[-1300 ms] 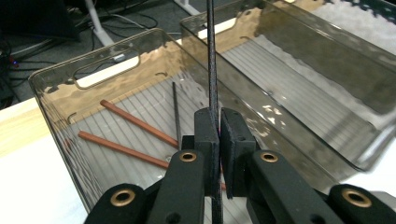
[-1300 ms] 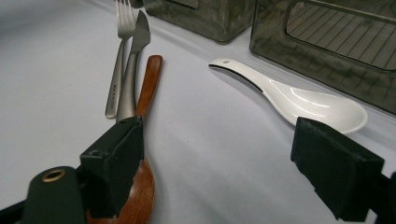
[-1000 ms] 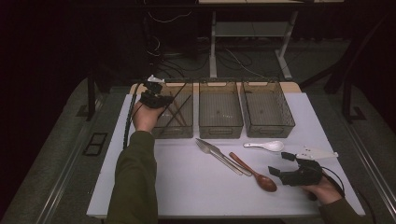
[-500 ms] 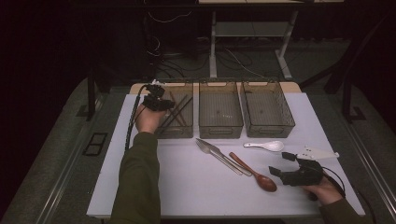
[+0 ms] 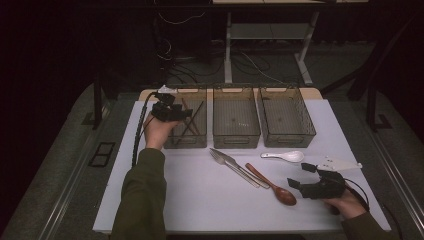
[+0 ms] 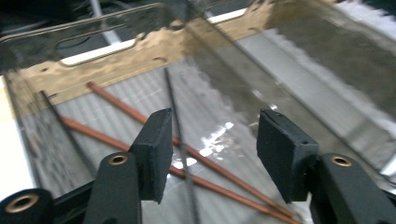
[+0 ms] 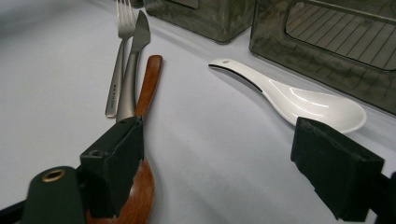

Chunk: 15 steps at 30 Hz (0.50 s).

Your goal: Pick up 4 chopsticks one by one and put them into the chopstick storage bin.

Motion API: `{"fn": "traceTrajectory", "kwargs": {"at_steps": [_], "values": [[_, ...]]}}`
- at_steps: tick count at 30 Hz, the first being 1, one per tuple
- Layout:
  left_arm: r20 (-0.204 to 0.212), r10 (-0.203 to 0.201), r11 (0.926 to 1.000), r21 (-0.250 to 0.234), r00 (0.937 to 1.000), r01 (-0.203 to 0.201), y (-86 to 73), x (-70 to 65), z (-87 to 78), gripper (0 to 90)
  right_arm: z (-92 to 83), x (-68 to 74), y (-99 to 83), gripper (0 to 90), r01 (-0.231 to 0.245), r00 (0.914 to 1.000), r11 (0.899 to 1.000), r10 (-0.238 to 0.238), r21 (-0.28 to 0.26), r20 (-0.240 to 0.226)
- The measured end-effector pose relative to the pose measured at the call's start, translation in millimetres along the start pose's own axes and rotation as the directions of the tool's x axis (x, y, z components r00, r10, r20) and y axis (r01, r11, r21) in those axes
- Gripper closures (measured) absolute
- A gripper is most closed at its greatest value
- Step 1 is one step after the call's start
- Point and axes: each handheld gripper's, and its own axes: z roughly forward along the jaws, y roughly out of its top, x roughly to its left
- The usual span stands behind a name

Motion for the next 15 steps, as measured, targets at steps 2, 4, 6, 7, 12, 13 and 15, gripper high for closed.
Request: {"fn": "traceTrajectory", "kwargs": {"at_steps": [2,4,6,7,12,13,15], "values": [[0.012,0.015,0.9999,-0.002,0.9998,-0.015,-3.3,-5.7,-4.3,41.1,0.3,-0.4,0.0,17.1,0.001,1.0000,1.000,-0.001,0.001,0.003],[0.024,0.027,0.9995,-0.017,0.9993,-0.027,-7.6,-11.5,-8.8,39.0,0.4,-0.3,-0.2,17.1,0.002,1.0000,1.000,-0.002,0.005,0.003],[0.042,0.041,0.9990,-0.021,0.9983,-0.041,-12.5,-16.6,-14.1,37.0,-0.1,0.2,-0.9,17.1,0.003,1.0000,1.000,-0.003,0.004,0.004],[0.050,0.042,0.9988,-0.026,0.9978,-0.041,-15.1,-19.5,-16.3,36.4,-0.5,0.3,-1.2,17.1,0.004,1.0000,1.000,-0.004,0.005,0.004],[0.071,0.067,0.9970,-0.043,0.9952,-0.065,-28.0,-34.3,-29.6,34.7,0.2,1.2,-0.6,17.1,0.004,1.0000,1.000,-0.004,0.006,0.006],[0.074,0.076,0.9963,-0.046,0.9944,-0.072,-30.5,-36.7,-32.1,34.3,0.4,1.5,-0.5,17.1,0.007,1.0000,1.000,-0.007,0.006,0.006],[0.084,0.079,0.9960,-0.049,0.9933,-0.075,-35.5,-41.5,-36.5,33.3,0.8,1.7,0.0,17.1,0.007,1.0000,1.000,-0.007,0.005,0.004]]}}
